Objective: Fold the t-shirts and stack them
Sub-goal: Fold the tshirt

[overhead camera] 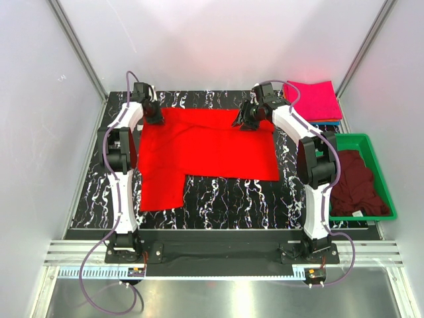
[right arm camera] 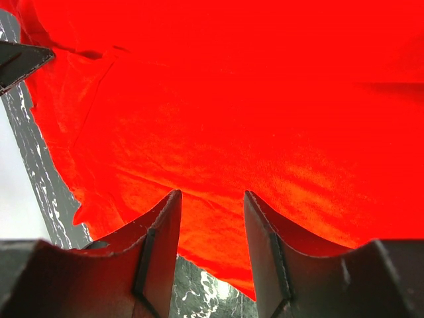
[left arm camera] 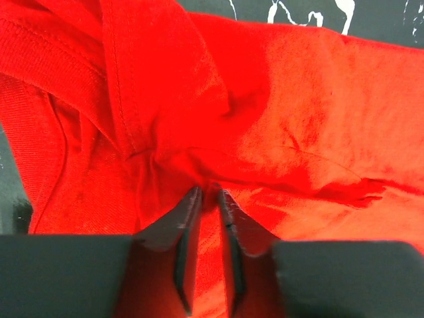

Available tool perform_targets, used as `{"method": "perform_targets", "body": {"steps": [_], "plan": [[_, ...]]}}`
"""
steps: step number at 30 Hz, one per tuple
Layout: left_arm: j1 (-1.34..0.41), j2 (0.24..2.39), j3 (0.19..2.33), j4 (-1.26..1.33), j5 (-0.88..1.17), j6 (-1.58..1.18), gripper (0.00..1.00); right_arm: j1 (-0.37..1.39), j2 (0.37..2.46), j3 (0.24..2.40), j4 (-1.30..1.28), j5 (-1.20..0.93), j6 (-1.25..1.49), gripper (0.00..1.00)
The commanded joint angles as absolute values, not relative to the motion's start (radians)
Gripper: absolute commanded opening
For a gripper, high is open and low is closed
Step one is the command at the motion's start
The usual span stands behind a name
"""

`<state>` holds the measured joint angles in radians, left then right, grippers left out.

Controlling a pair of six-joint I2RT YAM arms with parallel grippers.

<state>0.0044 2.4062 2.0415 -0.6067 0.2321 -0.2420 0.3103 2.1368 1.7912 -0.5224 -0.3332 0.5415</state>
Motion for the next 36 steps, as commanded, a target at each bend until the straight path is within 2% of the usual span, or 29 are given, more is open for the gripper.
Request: {"method": "perform_targets", "body": {"steps": [1,3,7,11,12,14,21,25,27,36], "plan": [[0.005,2.378,2.082,-0.594,0.253,-0.239,0.17,0.308,2.105,1.825,-0.535,-0.321,0.52,0.5],[0.005,2.365,2.082,-0.586,0.268,-0.241,0.0,0.31,2.106,1.825,-0.537,-0.322,0.518,0.5],[-0.021,2.345,2.08,-0.584,0.258,-0.244,0.0,0.308,2.106,1.825,-0.535,-0.322,0.522,0.5],[-0.025,2.33,2.071,-0.601,0.236,-0.255,0.14,0.308,2.1,1.822,-0.537,-0.319,0.515,0.5],[-0.025,2.326,2.065,-0.592,0.239,-0.255,0.13,0.31,2.1,1.822,-0.537,-0.318,0.514,0.5],[-0.026,2.322,2.056,-0.591,0.247,-0.247,0.0,0.31,2.098,1.816,-0.537,-0.319,0.514,0.5],[-0.032,2.304,2.04,-0.594,0.218,-0.241,0.0,0.308,2.1,1.822,-0.538,-0.319,0.511,0.5],[-0.032,2.301,2.039,-0.595,0.207,-0.239,0.17,0.308,2.105,1.824,-0.537,-0.319,0.514,0.5],[-0.034,2.304,2.04,-0.598,0.209,-0.233,0.01,0.308,2.106,1.824,-0.535,-0.321,0.512,0.5],[-0.034,2.283,2.011,-0.581,0.215,-0.222,0.0,0.308,2.111,1.832,-0.535,-0.318,0.512,0.5]]}}
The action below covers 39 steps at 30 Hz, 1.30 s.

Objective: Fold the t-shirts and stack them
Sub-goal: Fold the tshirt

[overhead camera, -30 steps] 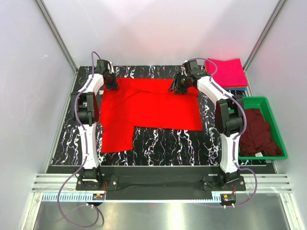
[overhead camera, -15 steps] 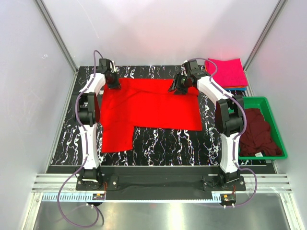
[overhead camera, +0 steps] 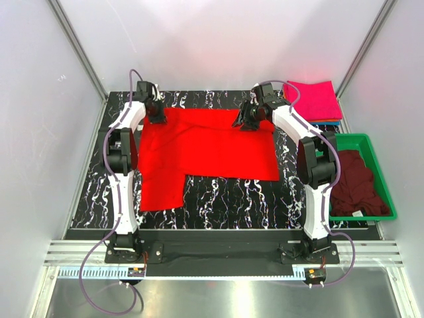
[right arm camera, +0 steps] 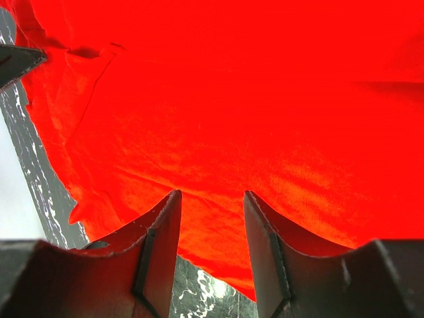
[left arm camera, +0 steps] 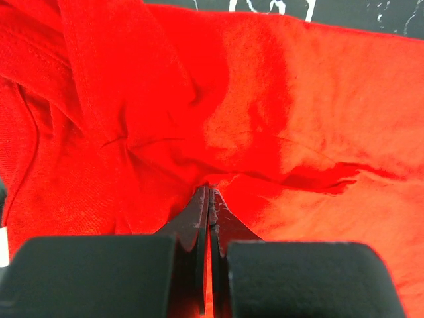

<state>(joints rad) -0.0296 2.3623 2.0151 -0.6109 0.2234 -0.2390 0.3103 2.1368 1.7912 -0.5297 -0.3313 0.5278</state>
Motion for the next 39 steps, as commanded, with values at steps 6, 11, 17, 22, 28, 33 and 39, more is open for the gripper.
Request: {"method": "perform_targets", "body": {"steps": [6,11,17,22,28,33,39], "plan": [[-0.057,2.174,1.916,-0.56,0.258,-0.222,0.0,0.308,2.114,1.844,-0.548,-0.296,0.503,0.5],[-0.101,2.08,1.813,-0.557,0.29,-0.218,0.0,0.301,2.112,1.839,-0.555,-0.276,0.5,0.5],[-0.146,2.014,1.7,-0.572,0.319,-0.219,0.0,0.285,2.1,1.809,-0.555,-0.258,0.512,0.5],[-0.159,1.991,1.644,-0.614,0.327,-0.221,0.0,0.282,2.098,1.818,-0.564,-0.261,0.512,0.49],[-0.196,1.968,1.583,-0.667,0.35,-0.199,0.01,0.278,2.097,1.833,-0.575,-0.261,0.5,0.5],[-0.201,1.937,1.624,-0.727,0.344,-0.212,0.28,0.273,2.106,1.85,-0.584,-0.264,0.495,0.5],[-0.131,1.996,1.696,-0.824,0.131,-0.359,0.38,0.275,2.114,1.848,-0.586,-0.275,0.526,0.49]]}}
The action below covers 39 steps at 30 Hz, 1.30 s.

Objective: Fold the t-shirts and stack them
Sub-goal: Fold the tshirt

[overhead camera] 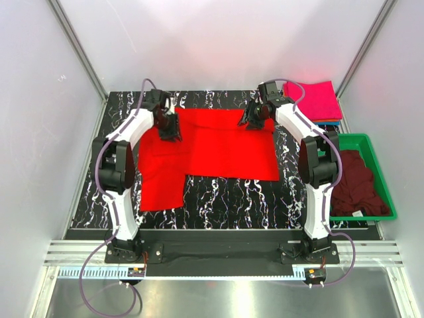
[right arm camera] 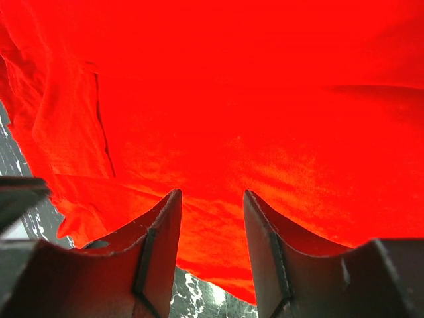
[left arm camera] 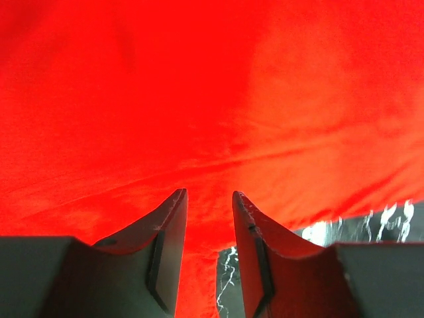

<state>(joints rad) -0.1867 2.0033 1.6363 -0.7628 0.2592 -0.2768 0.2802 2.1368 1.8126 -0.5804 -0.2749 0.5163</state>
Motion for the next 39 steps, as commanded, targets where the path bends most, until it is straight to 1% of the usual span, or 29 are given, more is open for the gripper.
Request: {"method": "perform_targets", "body": {"steps": [1,2,3,4,6,7,21,23,25,26,27,32,39], "plan": [[-0.088,2.005,1.697,-0.836,0.112,-0.391,0.38,0.275,2.112,1.847,-0.586,-0.275,0.528,0.49],[-0.065,2.003,1.674,-0.834,0.092,-0.408,0.35,0.276,2.109,1.844,-0.583,-0.275,0.529,0.49],[-0.043,1.997,1.658,-0.828,0.092,-0.42,0.35,0.275,2.108,1.838,-0.581,-0.275,0.529,0.49],[-0.007,1.988,1.64,-0.816,0.092,-0.442,0.35,0.276,2.105,1.835,-0.58,-0.275,0.528,0.49],[0.0,1.98,1.6,-0.793,0.092,-0.449,0.37,0.276,2.102,1.822,-0.574,-0.273,0.529,0.49],[0.03,1.983,1.594,-0.787,0.103,-0.451,0.37,0.276,2.102,1.822,-0.572,-0.275,0.531,0.49],[0.051,2.045,1.534,-0.722,0.16,-0.443,0.34,0.276,2.108,1.821,-0.569,-0.282,0.526,0.49],[0.051,2.052,1.523,-0.727,0.161,-0.446,0.32,0.276,2.111,1.819,-0.569,-0.287,0.528,0.49],[0.051,2.051,1.511,-0.719,0.161,-0.451,0.27,0.276,2.109,1.816,-0.569,-0.285,0.525,0.49],[0.051,2.049,1.506,-0.719,0.161,-0.451,0.22,0.276,2.109,1.816,-0.569,-0.281,0.522,0.49],[0.051,2.051,1.509,-0.722,0.161,-0.449,0.21,0.276,2.109,1.816,-0.569,-0.281,0.522,0.49],[0.049,2.074,1.535,-0.758,0.143,-0.443,0.19,0.276,2.112,1.821,-0.571,-0.282,0.522,0.49],[0.048,2.086,1.513,-0.746,0.143,-0.439,0.18,0.276,2.102,1.816,-0.575,-0.275,0.517,0.49]]}}
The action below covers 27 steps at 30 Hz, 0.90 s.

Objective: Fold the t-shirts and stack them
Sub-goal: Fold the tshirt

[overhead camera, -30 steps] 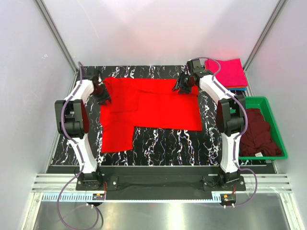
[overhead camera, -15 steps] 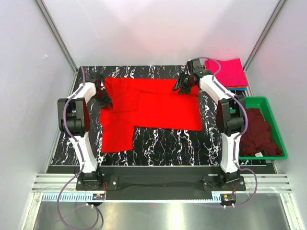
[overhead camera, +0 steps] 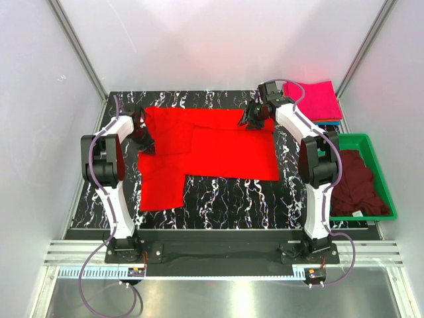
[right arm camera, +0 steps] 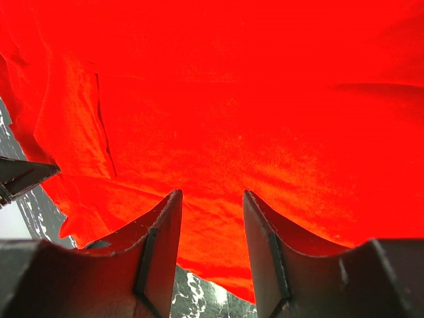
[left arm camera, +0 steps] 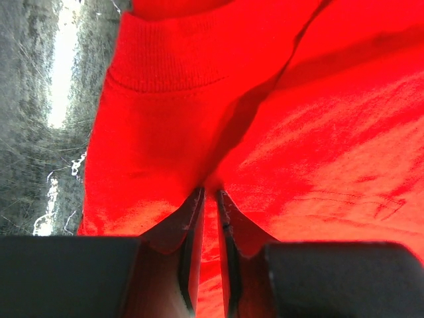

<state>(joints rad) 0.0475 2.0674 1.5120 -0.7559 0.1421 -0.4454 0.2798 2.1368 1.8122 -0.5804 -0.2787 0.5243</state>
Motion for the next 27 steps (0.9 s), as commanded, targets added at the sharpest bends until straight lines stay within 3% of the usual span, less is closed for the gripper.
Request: {"method": "perform_targets", "body": {"steps": [1,5,13,21,27], "plan": [[0.049,2.088,1.511,-0.747,0.149,-0.439,0.15,0.276,2.1,1.815,-0.574,-0.276,0.517,0.49],[0.032,2.065,1.508,-0.776,0.134,-0.428,0.09,0.276,2.097,1.813,-0.574,-0.272,0.514,0.49],[0.014,2.034,1.47,-0.802,0.153,-0.459,0.09,0.276,2.085,1.766,-0.56,-0.272,0.52,0.49],[0.023,2.022,1.681,-0.792,0.146,-0.5,0.32,0.273,2.057,1.683,-0.557,-0.262,0.508,0.5],[0.067,2.183,1.957,-0.644,0.135,-0.48,0.36,0.209,2.111,1.738,-0.525,-0.264,0.489,0.49]]}}
